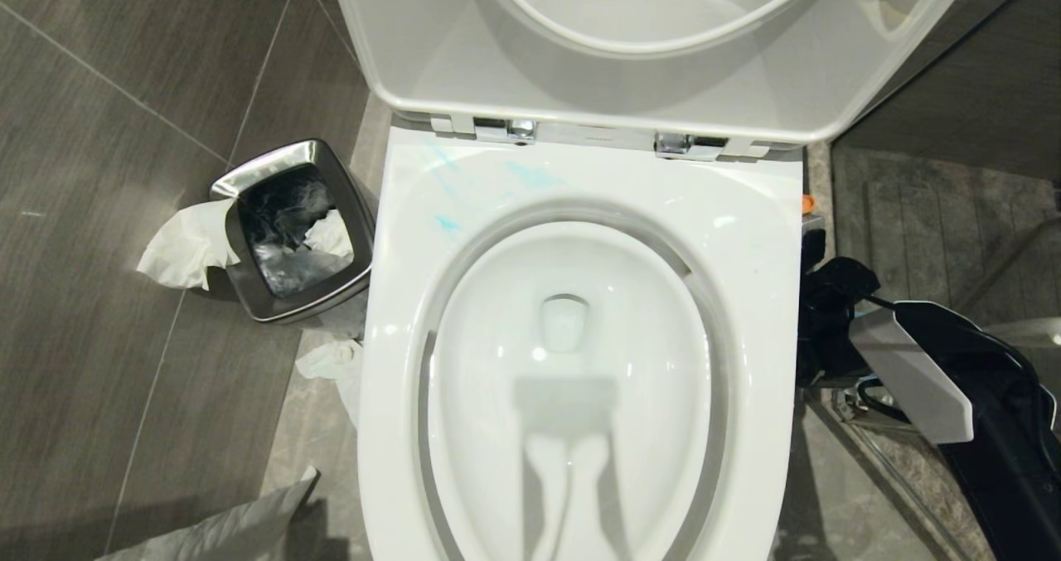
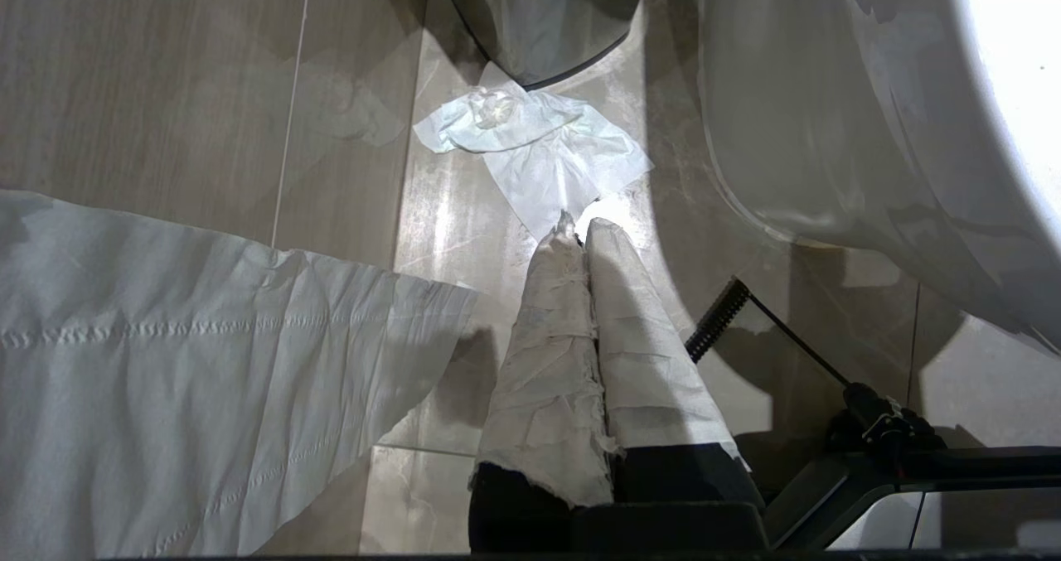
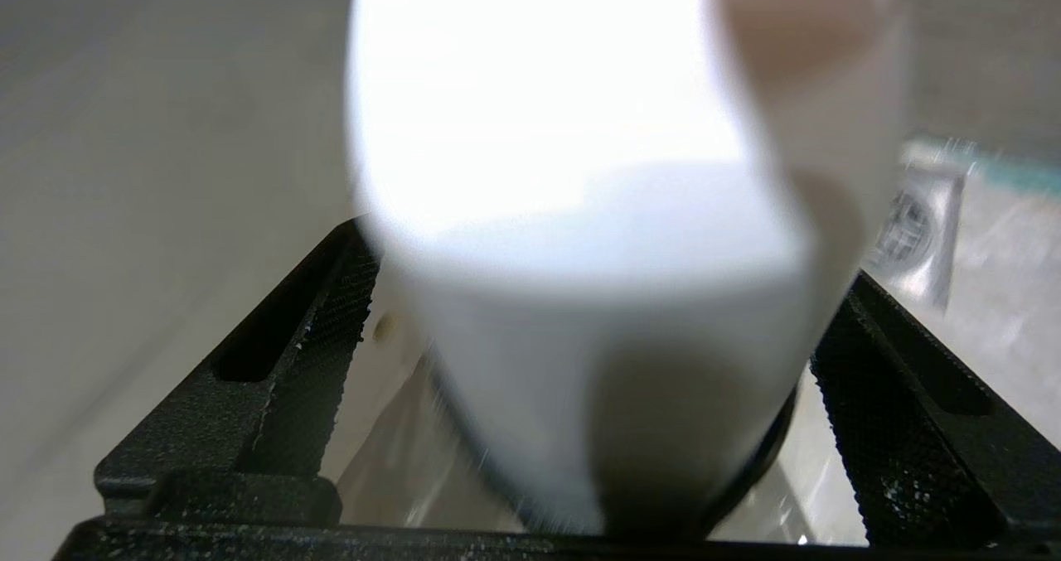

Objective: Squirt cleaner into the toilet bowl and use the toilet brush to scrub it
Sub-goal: Pour in the cleaning agent

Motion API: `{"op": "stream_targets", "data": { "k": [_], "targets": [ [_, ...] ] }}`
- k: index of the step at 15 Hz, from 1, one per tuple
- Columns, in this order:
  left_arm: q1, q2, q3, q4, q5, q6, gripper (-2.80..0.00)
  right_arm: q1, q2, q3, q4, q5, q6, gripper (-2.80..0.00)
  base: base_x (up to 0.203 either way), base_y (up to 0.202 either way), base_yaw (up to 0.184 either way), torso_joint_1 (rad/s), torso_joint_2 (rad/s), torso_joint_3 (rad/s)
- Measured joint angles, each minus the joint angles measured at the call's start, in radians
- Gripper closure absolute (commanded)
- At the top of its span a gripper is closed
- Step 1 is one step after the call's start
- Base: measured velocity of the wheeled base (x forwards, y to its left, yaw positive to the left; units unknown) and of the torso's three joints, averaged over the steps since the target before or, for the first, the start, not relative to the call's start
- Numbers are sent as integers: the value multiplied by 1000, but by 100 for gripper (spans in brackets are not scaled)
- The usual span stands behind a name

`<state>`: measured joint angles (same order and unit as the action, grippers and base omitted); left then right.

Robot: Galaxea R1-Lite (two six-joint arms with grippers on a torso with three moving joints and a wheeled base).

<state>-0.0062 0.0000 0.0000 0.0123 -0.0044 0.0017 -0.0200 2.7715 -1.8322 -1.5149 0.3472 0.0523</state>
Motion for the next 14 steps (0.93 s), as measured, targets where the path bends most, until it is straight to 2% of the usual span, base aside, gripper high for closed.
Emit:
{"op": "stream_targets", "data": {
  "k": [4, 10, 11, 14],
  "targets": [
    [0, 0, 0, 0, 0, 0, 0, 0, 34, -120, 61, -1, 1, -280, 0, 0, 0, 0, 0, 0],
    [0, 0, 0, 0, 0, 0, 0, 0, 56, -145, 67, -2, 3, -280, 0, 0, 0, 0, 0, 0],
    [0, 0, 0, 0, 0, 0, 0, 0, 56, -145, 67, -1, 3, 0, 0, 0, 0, 0, 0, 0],
    [0, 0, 0, 0, 0, 0, 0, 1, 58, -146, 66, -3, 8, 0, 0, 0, 0, 0, 0, 0]
  ]
}}
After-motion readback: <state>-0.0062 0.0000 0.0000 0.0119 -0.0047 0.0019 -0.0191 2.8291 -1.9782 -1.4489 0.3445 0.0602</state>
